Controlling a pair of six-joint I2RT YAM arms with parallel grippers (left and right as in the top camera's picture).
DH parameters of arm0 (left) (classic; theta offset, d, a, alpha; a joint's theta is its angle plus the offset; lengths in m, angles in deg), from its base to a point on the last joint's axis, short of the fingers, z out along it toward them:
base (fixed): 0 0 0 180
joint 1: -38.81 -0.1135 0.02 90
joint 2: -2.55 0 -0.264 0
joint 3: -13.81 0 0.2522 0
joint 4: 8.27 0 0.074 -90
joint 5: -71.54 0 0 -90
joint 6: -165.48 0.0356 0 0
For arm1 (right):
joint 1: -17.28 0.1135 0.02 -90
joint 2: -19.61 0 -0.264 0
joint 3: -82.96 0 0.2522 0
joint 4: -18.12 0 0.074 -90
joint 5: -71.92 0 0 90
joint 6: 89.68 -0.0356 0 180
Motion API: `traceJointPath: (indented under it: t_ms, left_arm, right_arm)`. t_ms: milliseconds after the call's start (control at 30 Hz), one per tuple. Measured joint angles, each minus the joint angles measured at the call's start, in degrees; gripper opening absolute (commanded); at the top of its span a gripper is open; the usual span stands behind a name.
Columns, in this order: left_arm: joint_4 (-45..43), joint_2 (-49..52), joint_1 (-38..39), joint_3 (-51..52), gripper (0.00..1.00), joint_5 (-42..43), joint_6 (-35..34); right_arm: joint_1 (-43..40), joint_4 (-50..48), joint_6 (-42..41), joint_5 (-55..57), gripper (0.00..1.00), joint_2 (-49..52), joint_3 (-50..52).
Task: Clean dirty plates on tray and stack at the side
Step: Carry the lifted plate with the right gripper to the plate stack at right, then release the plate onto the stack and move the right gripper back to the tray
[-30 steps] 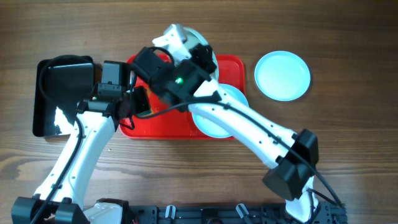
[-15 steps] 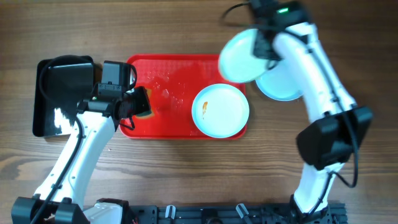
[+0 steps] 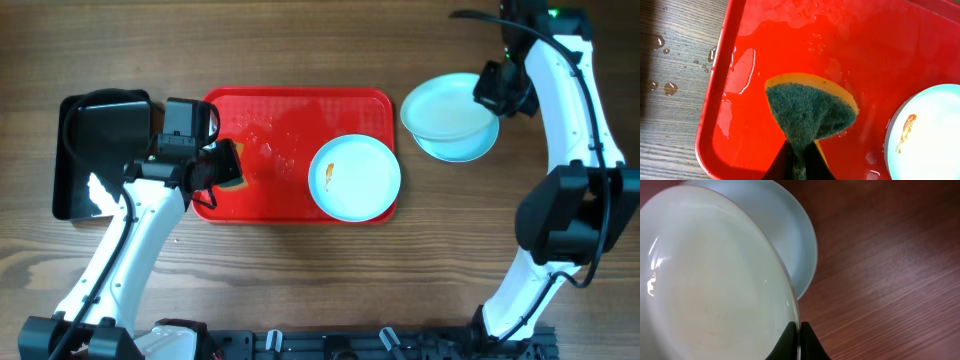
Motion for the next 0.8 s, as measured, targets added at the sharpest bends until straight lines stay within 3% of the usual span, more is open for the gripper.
traceJointPath:
  t_ms: [267, 367, 500, 700, 800]
  left_arm:
    - [0.0, 0.0, 0.0, 0.0, 0.04, -0.2, 0.0]
    - [0.0, 0.0, 0.0, 0.0, 0.04, -0.2, 0.0]
    - [0.0, 0.0, 0.0, 0.0, 0.04, -0.2, 0.0]
    - [-0.1, 0.0, 0.0, 0.0, 0.04, -0.2, 0.0]
    - [-1.0, 0.0, 0.0, 0.0, 0.04, -0.2, 0.0]
  right_arm:
    - [-1.8, -7.0, 0.7, -0.2, 0.07, 0.0, 9.5]
    - [-1.8, -8.9, 1.0, -0.3, 0.33, 0.0, 10.7]
    - [-1.8, -10.2, 0.9, -0.9, 0.57, 0.0, 11.1]
    - [-1.8, -11.2, 2.0, -4.2, 0.59, 0.0, 11.1]
    - [-1.7, -11.8, 5.3, -14.0, 0.58, 0.0, 11.1]
